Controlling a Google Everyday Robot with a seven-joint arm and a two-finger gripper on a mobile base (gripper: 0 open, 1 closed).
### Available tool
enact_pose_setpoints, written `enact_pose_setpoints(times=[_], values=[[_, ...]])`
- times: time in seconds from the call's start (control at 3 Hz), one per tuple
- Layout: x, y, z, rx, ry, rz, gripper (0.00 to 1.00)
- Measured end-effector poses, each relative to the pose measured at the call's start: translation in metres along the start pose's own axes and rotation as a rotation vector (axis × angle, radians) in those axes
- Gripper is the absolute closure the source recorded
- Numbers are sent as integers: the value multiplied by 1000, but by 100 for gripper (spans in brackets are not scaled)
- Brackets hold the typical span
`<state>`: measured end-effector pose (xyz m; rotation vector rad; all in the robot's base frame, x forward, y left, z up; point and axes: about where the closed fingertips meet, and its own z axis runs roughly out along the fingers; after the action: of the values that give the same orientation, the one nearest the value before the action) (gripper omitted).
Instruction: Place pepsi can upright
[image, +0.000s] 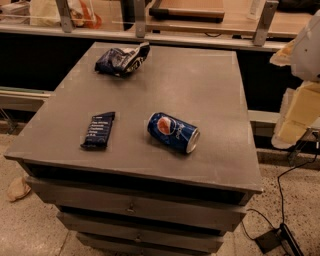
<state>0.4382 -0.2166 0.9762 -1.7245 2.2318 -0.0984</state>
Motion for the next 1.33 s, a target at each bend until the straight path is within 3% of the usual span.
enact_pose_setpoints(times=[0.33, 0.67, 1.33], values=[[-1, 0, -1, 4, -4, 1, 0], [-30, -2, 8, 7, -30, 76, 0], [-93, -13, 55, -10, -93, 288, 0]])
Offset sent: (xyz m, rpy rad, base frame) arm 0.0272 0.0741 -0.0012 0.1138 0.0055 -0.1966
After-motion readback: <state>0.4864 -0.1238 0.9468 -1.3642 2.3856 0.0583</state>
